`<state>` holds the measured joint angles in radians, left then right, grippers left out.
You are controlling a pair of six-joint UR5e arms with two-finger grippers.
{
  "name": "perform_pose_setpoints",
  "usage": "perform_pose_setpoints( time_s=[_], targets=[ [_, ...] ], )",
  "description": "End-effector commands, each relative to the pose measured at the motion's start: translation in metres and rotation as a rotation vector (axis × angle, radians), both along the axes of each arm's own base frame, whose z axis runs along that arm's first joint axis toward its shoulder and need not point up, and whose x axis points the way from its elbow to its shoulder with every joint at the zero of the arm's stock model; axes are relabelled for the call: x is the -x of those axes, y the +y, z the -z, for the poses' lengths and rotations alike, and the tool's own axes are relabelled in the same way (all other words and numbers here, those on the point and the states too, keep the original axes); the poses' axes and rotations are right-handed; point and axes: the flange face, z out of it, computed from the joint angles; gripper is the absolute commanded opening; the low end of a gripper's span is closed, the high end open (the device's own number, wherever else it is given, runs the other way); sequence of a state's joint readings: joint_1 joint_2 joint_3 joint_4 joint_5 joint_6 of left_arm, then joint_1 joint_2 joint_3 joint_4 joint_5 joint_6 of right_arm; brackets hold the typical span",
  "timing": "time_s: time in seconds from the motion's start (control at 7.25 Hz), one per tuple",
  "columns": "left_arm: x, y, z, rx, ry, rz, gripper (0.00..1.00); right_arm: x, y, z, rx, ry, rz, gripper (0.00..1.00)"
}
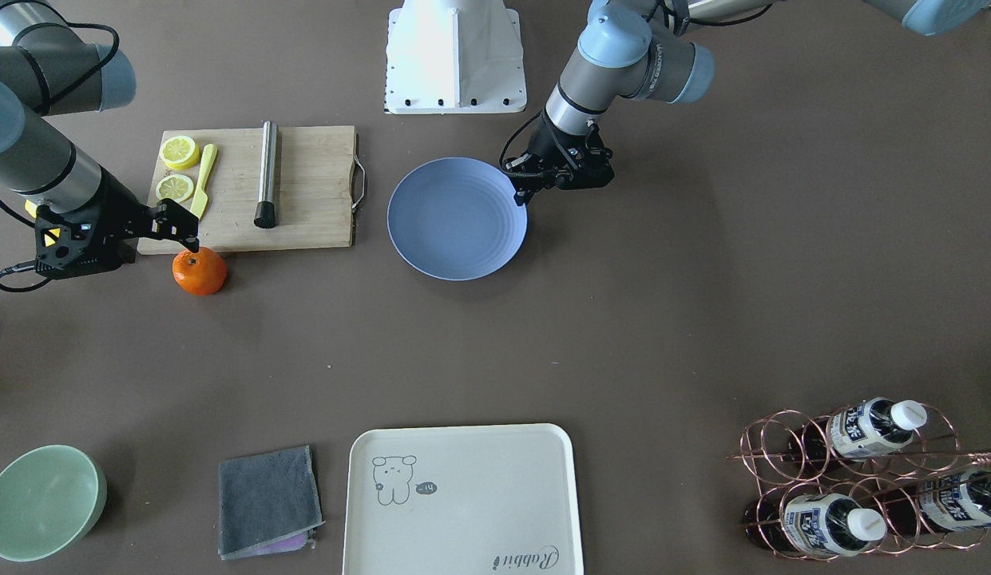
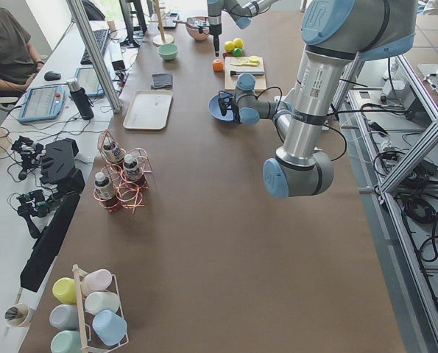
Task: Pick orange to plate
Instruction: 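Push the blue plate inward with the left gripper while the right approaches the orange, then lower the right gripper onto the orange and close it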
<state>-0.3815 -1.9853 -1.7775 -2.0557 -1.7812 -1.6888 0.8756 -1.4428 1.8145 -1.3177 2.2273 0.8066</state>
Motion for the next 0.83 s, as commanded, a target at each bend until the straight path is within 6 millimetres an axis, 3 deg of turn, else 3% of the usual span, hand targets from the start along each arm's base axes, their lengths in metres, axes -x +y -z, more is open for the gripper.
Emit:
perform_pose_setpoints(
  time_s=[0.0, 0.14, 0.28, 0.41, 0.55, 0.69],
  targets=[
    [-0.001, 0.000, -0.001, 0.001, -0.002, -0.001, 0.00, 0.026, 0.001, -0.003, 0.000, 0.032, -0.001, 1.00],
    [0.000, 0.001, -0.002, 0.001, -0.003, -0.001, 0.00, 0.031, 0.000, -0.006, 0.001, 0.038, 0.001, 1.00],
    [-0.001, 0.000, 0.000, -0.001, 0.000, 0.001, 0.25, 0.033, 0.000, -0.012, 0.009, 0.047, 0.005, 1.00],
    [0.000, 0.000, 0.001, -0.006, 0.001, 0.010, 0.79, 0.035, 0.001, -0.013, 0.011, 0.048, 0.009, 1.00],
    [0.000, -0.002, 0.001, -0.011, -0.001, 0.021, 0.94, 0.039, 0.001, -0.018, 0.017, 0.053, 0.014, 1.00],
    [0.001, -0.002, 0.000, -0.011, -0.003, 0.021, 0.96, 0.043, 0.002, -0.022, 0.011, 0.053, 0.017, 1.00]
  ],
)
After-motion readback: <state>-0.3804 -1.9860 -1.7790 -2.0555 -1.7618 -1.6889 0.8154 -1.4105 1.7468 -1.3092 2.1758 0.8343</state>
